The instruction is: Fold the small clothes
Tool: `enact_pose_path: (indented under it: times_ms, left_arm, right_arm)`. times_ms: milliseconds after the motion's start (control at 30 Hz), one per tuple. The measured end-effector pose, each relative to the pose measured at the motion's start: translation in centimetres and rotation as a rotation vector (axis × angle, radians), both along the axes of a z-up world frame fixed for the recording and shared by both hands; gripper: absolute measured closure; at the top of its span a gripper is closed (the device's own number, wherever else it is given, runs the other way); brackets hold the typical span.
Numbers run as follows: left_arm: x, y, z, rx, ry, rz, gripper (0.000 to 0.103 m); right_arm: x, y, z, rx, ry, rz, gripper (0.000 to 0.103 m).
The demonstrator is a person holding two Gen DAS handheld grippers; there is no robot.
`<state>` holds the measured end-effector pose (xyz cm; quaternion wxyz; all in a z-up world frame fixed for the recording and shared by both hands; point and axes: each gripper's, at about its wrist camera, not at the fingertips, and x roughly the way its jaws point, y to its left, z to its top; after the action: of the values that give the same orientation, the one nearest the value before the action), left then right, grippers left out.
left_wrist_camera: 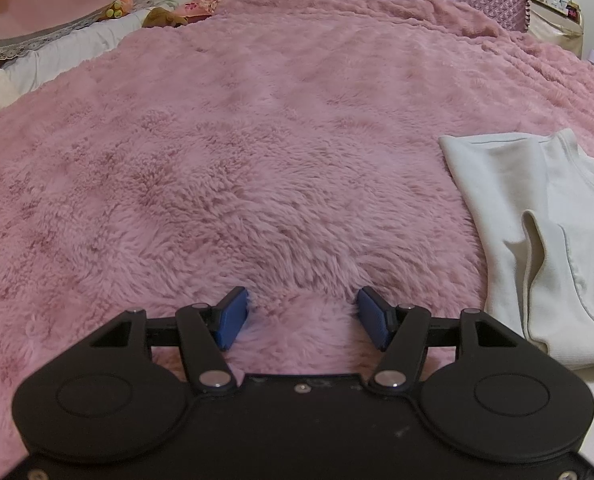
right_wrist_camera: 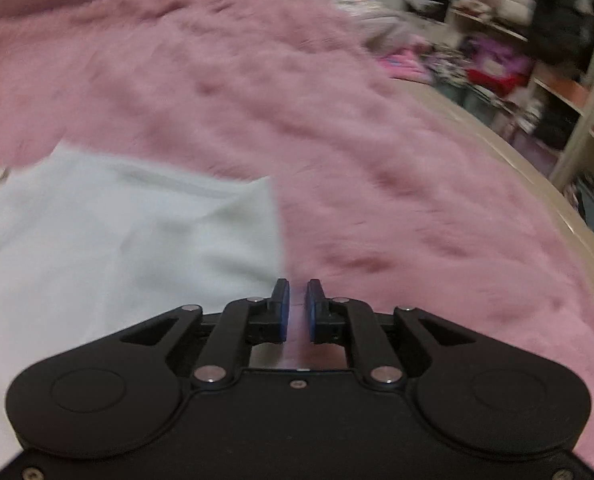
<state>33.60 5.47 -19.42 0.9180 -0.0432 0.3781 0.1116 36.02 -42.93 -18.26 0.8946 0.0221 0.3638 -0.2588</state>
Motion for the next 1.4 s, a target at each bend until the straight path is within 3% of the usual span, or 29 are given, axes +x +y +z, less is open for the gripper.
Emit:
enact_pose_path:
  times_ms: [33, 100, 167, 300, 433, 533, 567, 600, 633, 733, 933, 1067, 1167, 1300, 1333, 1367, 1400]
  left_arm:
    - [0.0, 0.0, 0.0, -0.002, 0.0, 0.001, 0.041]
    - [0.0, 0.1, 0.0, -0.005, 0.0, 0.0, 0.04]
    - [0.0, 0.1, 0.0, -0.005, 0.0, -0.002, 0.04]
    - [0.0, 0.3, 0.0, -0.011, 0.001, 0.0, 0.04]
    - [0.0, 0.2, 0.0, -0.003, 0.003, -0.002, 0.04]
    - [0.0, 0.1, 0.0, 0.001, 0.002, -0.002, 0.04]
    - [0.0, 0.0, -0.1, 0.003, 0.002, -0.003, 0.04]
    - [0.0, 0.0, -0.1, 0.004, 0.001, -0.003, 0.04]
    - [0.0, 0.0, -0.1, 0.005, 0.001, -0.002, 0.04]
    - [0.0, -0.1, -0.1, 0.008, 0.002, -0.003, 0.04]
    - [-0.1, 0.2, 0.0, -0.008, 0.002, -0.004, 0.04]
    - [-0.1, 0.3, 0.0, -0.012, 0.002, -0.002, 0.04]
    - [-0.1, 0.4, -0.1, -0.015, 0.003, -0.002, 0.04]
    - [-0.2, 0.6, 0.0, -0.03, 0.002, 0.001, 0.04]
    - [-0.2, 0.6, 0.0, -0.028, 0.002, 0.0, 0.04]
    - [-0.2, 0.6, 0.0, -0.024, 0.002, -0.002, 0.04]
    - [-0.2, 0.5, 0.0, -0.021, 0.003, -0.003, 0.04]
  right_arm:
    - [-0.6, -0.7, 0.4, 0.011, -0.023, -0.013, 0.101]
    - [-1.6, -1.8, 1.1, 0.054, -0.049, 0.006, 0.078]
    - [-3.0, -3.0, 1.6, 0.18, -0.063, 0.071, 0.061]
    - [-6.0, -3.9, 1.8, 0.328, -0.04, 0.139, 0.061]
    - [-7.5, -2.6, 1.0, 0.366, 0.009, 0.24, 0.06]
    - [-6.8, -2.2, 0.5, 0.382, 0.007, 0.25, 0.06]
    - [-6.4, -2.2, 0.3, 0.382, 0.002, 0.252, 0.067]
    - [-6.1, -2.1, 0.2, 0.376, 0.007, 0.253, 0.097]
    - [-5.7, -1.7, 0.1, 0.359, 0.031, 0.256, 0.102]
    - [-5.7, 0.0, 0.9, 0.201, 0.061, 0.236, 0.103]
    - [-6.7, 0.6, 2.8, 0.117, -0.039, 0.138, 0.103]
    - [-7.3, 1.2, 4.4, -0.138, -0.08, -0.006, 0.103]
    - [-7.5, -3.1, 2.4, 0.105, -0.026, -0.054, 0.103]
    - [-8.3, -2.5, 2.0, 0.243, -0.07, 0.123, 0.101]
    - [-8.1, -2.0, 1.7, 0.285, -0.063, 0.168, 0.096]
    - [-7.7, -1.3, 1.4, 0.29, -0.047, 0.189, 0.078]
    - [-7.0, -0.7, 1.0, 0.27, -0.011, 0.197, 0.069]
